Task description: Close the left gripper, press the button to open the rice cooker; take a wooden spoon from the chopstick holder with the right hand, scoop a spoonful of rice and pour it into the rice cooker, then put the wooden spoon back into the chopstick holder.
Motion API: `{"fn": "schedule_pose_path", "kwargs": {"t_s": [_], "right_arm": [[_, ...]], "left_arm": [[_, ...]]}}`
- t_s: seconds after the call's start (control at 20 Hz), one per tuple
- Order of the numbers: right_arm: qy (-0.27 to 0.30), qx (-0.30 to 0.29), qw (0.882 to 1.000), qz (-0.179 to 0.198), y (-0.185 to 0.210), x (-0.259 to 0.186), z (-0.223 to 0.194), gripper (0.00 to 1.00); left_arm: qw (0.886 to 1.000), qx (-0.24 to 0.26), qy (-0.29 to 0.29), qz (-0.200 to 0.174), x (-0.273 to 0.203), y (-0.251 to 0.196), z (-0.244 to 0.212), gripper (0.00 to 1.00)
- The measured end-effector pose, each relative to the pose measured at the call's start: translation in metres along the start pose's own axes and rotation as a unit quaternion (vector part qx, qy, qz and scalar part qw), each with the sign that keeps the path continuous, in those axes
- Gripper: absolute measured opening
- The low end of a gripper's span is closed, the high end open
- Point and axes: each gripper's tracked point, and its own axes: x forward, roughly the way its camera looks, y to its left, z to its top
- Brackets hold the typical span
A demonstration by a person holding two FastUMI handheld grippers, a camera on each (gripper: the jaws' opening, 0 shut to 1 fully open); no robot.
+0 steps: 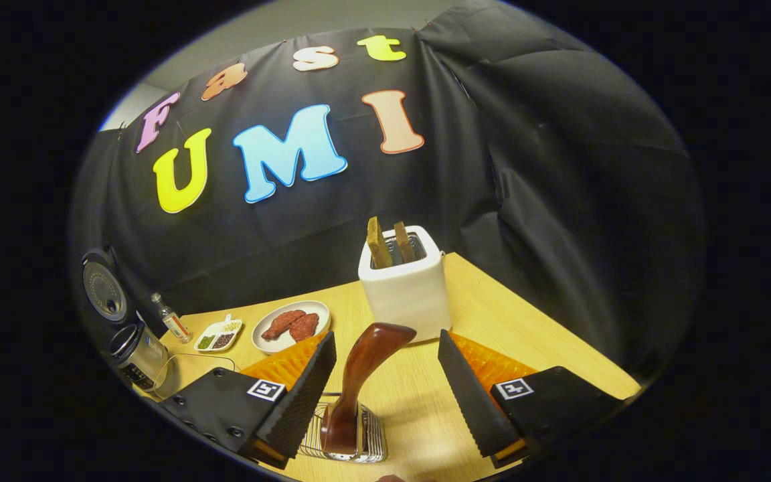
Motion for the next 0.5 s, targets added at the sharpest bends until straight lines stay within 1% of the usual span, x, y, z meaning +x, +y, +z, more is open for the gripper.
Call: {"fn": "schedule_pose_path", "kwargs": {"t_s": [0.3, 0.4, 0.5], "right_arm": [[0.017, 0.043, 0.998, 0.036, 0.013, 0.025, -0.013, 0.98], [0.015, 0.056, 0.997, 0.05, 0.02, 0.03, -0.011, 0.98], [0.016, 0.063, 0.996, 0.056, 0.022, 0.035, -0.013, 0.98]], "left_arm": [[1.0, -0.004, 0.013, -0.008, 0.015, -0.014, -0.009, 0.94], [1.0, -0.014, 0.013, -0.02, 0.023, -0.023, -0.012, 0.94], [0.999, -0.022, 0.019, -0.028, 0.027, -0.027, -0.019, 0.95]]}}
